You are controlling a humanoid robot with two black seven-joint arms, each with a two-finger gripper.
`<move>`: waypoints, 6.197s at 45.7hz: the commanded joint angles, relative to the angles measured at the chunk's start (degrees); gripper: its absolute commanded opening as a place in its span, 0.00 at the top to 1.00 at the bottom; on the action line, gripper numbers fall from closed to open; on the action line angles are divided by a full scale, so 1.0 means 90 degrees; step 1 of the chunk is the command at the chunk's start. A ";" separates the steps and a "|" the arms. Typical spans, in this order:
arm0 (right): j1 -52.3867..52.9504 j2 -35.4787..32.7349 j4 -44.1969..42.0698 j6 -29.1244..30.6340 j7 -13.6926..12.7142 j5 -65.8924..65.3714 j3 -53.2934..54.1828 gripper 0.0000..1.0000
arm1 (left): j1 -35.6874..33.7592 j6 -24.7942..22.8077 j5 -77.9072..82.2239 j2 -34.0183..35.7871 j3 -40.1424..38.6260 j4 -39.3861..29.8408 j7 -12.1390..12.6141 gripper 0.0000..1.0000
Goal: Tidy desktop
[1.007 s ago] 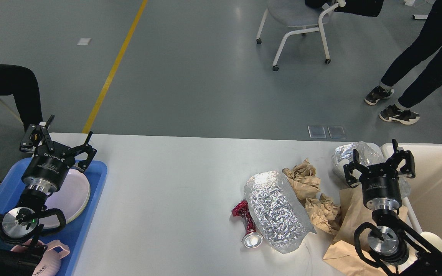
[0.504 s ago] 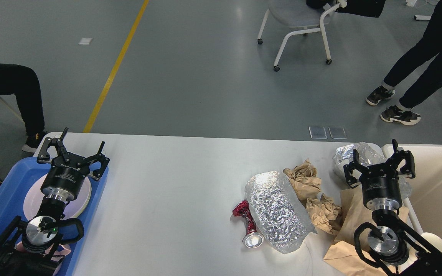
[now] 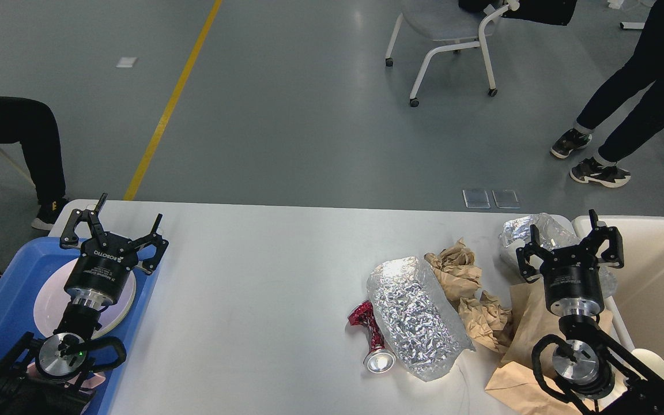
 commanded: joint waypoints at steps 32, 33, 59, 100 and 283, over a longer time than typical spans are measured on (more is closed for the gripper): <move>0.0000 0.0010 0.0010 0.0000 0.0000 0.0000 0.0010 0.00 | -0.0060 0.0038 -0.0084 -0.0022 -0.0008 0.0087 -0.0149 0.04; 0.0000 0.0029 0.0010 0.0000 0.0000 0.0000 0.0019 0.00 | -0.0060 0.0038 -0.0084 -0.0022 -0.0008 0.0087 -0.0149 0.04; 0.0029 0.0185 -0.0048 -0.0010 -0.0020 0.0000 0.0039 0.00 | -0.0060 0.0028 -0.0084 -0.0022 -0.0008 0.0087 -0.0149 0.04; 0.0127 -0.1162 -0.0126 0.0029 -0.0615 0.1485 0.0342 0.00 | -0.0050 0.0028 -0.0084 -0.0022 -0.0008 0.0087 -0.0139 0.04; 1.4648 0.0293 0.3907 0.4873 -0.5645 0.1699 -1.5273 0.00 | -0.0050 -0.0021 -0.0084 -0.0022 0.0002 0.0087 -0.0090 0.04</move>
